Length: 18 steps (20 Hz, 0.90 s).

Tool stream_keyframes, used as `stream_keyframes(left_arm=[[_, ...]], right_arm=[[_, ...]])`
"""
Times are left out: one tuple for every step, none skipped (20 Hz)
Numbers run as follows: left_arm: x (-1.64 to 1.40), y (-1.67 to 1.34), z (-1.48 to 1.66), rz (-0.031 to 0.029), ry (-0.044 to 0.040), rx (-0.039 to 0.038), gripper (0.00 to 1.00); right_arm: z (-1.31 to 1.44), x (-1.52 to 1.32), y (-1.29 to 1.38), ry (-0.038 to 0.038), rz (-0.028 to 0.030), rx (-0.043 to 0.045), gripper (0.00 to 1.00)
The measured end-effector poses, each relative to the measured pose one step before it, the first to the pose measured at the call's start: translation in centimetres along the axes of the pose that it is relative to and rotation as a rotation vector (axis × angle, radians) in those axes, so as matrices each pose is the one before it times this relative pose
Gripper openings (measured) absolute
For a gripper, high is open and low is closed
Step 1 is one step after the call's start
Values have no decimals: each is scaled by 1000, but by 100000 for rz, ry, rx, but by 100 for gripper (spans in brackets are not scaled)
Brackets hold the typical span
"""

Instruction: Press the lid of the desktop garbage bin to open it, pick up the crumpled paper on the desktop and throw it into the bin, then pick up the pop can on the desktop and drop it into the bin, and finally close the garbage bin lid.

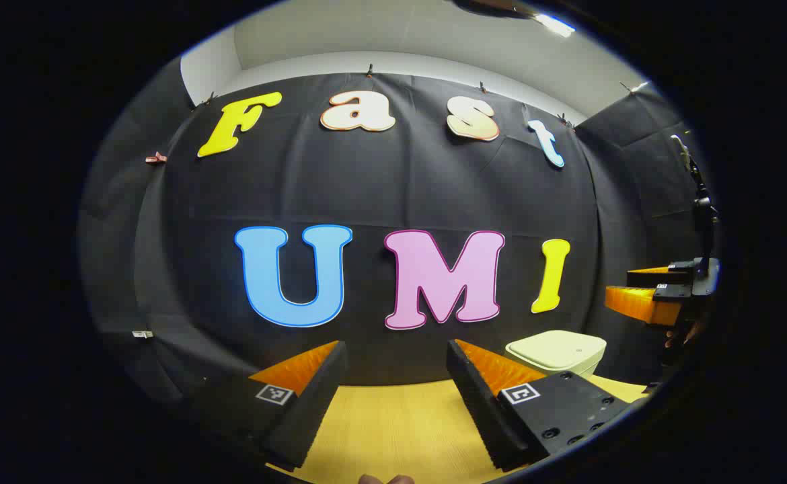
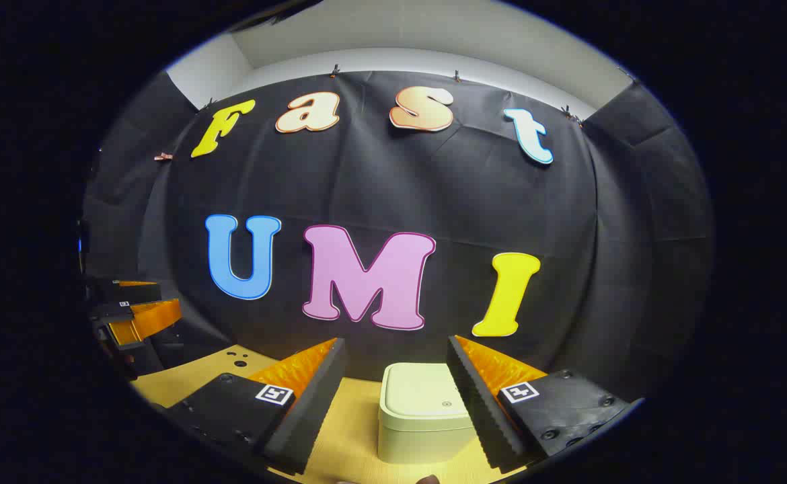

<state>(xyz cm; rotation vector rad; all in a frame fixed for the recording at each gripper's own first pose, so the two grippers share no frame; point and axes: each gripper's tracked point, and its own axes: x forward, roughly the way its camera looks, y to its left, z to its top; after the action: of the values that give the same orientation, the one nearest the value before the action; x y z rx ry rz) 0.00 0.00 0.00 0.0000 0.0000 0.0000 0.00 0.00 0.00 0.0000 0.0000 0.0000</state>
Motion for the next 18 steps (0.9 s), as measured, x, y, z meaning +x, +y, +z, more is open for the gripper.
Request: stream_keyframes(left_arm=[[37, 57, 37, 51, 138, 124, 96], [-19, -124, -154, -273, 172, 110, 96], [-11, 43, 59, 92, 235, 29, 96], [12, -3, -165, -161, 156, -11, 96], [-30, -7, 40, -5, 72, 25, 96], [-28, -21, 67, -186, -77, 16, 96], [-17, -13, 79, -23, -33, 80, 96], [-31, -48, -113, -48, 7, -17, 96], [-10, -30, 93, -78, 179, -39, 96], [14, -42, -72, -146, 202, 104, 96], [9, -9, 91, -58, 124, 105, 96], [-80, -2, 61, -37, -205, 217, 96], [-19, -26, 154, -77, -219, 267, 96], [-58, -145, -58, -130, -1, 266, 96], [-24, -40, 148, -56, 47, 171, 96], [-63, -50, -115, -195, 18, 112, 96], [-13, -46, 91, -182, 42, 149, 96], [-27, -9, -90, -37, 97, 95, 96]], right_arm=[[-116, -85, 18, 97, -10, -519, 96], [-46, 25, 46, 228, 83, -65, 96], [-88, -51, 15, 232, 166, 174, 96], [84, -28, -27, -93, -109, 175, 96], [12, 10, -31, -44, -233, -59, 96], [61, -26, 21, -2, -33, -46, 96], [-26, -16, -7, -165, 125, -45, 96], [70, -22, 41, -14, 234, -46, 96], [30, 42, -121, -64, 72, -88, 96], [51, -44, 9, 114, 71, -196, 96], [-136, 18, -68, 227, 46, -154, 96], [-13, -14, 44, 234, 219, 81, 96], [-62, -61, -38, 416, 203, 240, 95], [-13, 0, 41, 256, 643, 431, 94], [-157, 120, -26, 414, -151, 127, 92], [-58, -78, -81, 87, 35, 61, 89], [120, -11, -5, -4, -32, 178, 82], [12, -18, -114, -112, -458, 152, 79]])
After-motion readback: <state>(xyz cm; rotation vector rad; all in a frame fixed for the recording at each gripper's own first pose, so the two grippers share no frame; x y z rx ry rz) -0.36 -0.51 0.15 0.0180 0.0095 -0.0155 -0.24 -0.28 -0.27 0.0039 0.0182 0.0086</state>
